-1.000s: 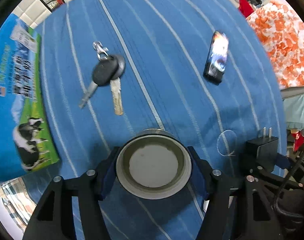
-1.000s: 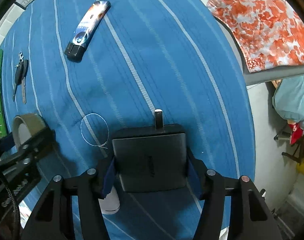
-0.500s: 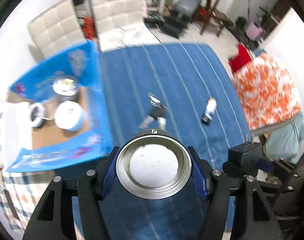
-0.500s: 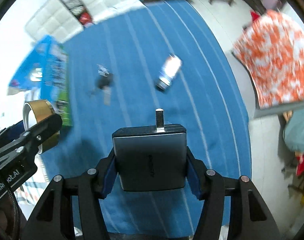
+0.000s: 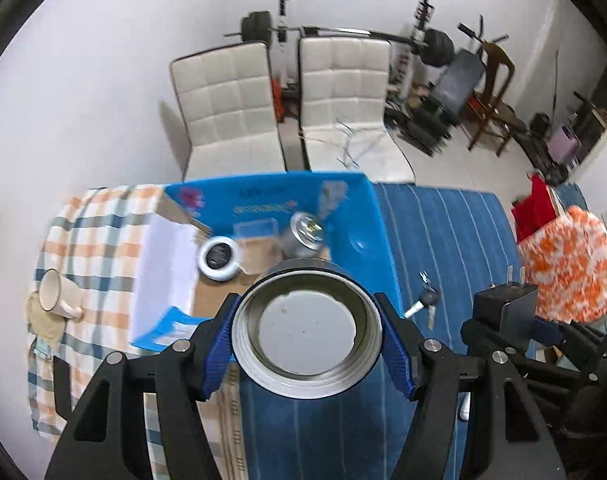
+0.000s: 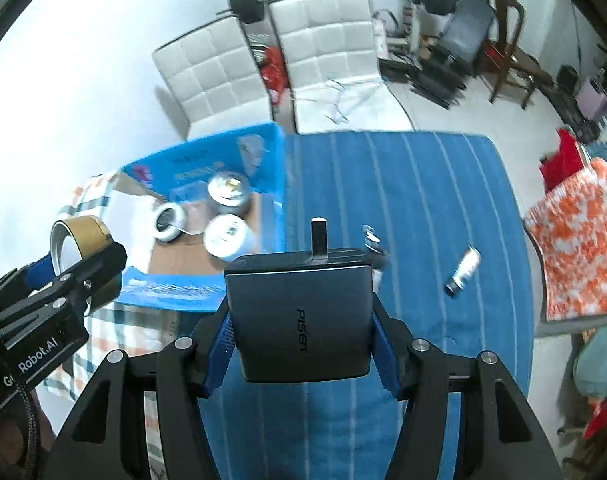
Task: Organize rigid objects
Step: 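Carry the charger and silver lid into the blue box and release both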
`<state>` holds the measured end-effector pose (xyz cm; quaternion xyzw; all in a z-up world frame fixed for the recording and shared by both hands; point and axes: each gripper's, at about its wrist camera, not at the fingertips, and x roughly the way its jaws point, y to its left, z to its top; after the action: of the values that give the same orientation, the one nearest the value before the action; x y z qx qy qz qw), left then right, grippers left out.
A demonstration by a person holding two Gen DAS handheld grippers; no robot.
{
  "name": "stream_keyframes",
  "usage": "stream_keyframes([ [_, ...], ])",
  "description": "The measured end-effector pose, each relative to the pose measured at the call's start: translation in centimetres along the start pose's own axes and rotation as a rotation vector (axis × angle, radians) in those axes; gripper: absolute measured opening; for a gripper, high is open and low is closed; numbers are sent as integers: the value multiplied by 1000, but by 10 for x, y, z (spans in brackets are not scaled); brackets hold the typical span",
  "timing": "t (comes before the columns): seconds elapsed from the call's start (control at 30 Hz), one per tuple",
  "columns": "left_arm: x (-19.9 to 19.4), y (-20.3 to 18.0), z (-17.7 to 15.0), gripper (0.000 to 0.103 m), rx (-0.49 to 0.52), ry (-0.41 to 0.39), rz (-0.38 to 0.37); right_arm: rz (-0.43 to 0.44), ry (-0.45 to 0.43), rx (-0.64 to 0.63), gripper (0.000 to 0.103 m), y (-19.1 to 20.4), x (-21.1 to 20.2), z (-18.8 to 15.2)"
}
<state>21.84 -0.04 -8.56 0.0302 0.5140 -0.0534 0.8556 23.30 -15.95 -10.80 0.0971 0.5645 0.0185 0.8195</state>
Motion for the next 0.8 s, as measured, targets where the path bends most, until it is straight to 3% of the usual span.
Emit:
stream_keyframes([
  [0.2,4,49,11,62,-73,14,-36,127,39,-18,62,41,13,9],
  [0.37,49,102,13,62,-147,118,-69,191,125,-37,62,73,66,13],
  [0.6,140,139,14,62,-174,309,-98,176,235,-72,62,111,168,12],
  [0.8,203,148,15,62,-139,442,-104,133,287,-102,62,129,219,14],
])
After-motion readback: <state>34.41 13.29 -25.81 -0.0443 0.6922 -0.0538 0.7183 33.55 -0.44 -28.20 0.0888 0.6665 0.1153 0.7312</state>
